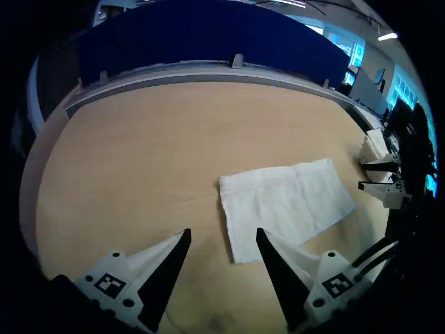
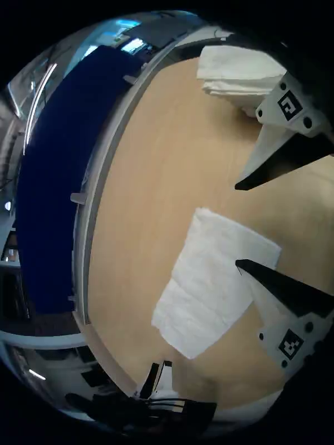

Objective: Fold towel

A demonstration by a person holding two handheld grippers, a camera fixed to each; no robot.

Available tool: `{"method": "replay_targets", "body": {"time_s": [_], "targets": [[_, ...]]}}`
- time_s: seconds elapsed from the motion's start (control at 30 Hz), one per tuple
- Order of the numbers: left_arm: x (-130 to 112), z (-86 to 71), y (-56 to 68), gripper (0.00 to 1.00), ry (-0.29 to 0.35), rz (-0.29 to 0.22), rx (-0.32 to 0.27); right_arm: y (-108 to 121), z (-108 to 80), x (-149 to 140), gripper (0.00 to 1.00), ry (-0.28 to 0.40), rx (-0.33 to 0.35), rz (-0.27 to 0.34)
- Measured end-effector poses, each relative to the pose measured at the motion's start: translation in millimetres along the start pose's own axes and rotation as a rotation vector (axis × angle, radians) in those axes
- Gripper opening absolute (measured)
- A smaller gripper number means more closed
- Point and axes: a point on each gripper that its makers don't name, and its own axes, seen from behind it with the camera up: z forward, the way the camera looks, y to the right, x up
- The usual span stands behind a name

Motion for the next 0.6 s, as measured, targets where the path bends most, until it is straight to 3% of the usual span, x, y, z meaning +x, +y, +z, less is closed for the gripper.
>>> {"method": "replay_targets", "body": {"time_s": [0.37,0.6], "targets": [[-14.5,-12.5,0.2,0.86,-0.003,-0.016,0.011,-2.7,-9.4,-8.6,0.96,-0.004,0.012,-0.009],[-24.2,-23.2,-7.7,0.86,0.002,-0.032,0.043,-11.3,-10.9,-10.9,0.96,-0.013,0.043,-0.043]]}}
